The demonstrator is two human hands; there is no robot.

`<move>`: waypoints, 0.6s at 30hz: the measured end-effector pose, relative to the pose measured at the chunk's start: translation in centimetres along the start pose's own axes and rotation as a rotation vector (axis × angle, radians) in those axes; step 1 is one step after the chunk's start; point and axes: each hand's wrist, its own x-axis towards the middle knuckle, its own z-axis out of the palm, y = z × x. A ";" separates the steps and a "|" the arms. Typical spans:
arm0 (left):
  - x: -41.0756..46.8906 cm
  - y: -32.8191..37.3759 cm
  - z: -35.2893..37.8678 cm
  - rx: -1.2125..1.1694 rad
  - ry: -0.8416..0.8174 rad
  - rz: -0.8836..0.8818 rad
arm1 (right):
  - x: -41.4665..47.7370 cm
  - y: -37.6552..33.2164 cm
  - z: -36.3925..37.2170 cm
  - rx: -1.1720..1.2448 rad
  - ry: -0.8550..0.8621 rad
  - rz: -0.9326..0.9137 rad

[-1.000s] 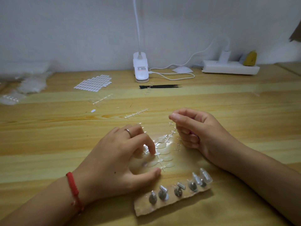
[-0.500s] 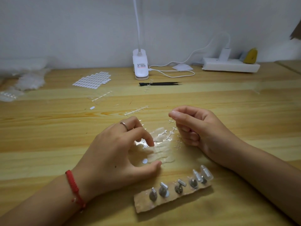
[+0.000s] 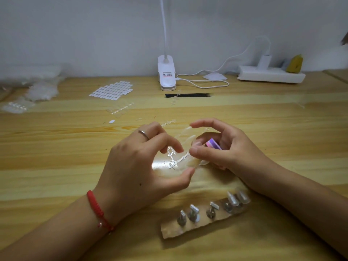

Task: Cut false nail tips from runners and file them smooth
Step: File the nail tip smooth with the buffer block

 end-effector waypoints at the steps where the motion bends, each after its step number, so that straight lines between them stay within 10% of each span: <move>1: 0.0 -0.1 0.1 0.003 0.003 0.010 | 0.0 0.0 0.0 -0.010 0.004 0.007; 18: 0.3 -1.3 0.5 -0.261 0.044 -0.153 | 0.6 0.0 -0.1 0.171 0.104 0.061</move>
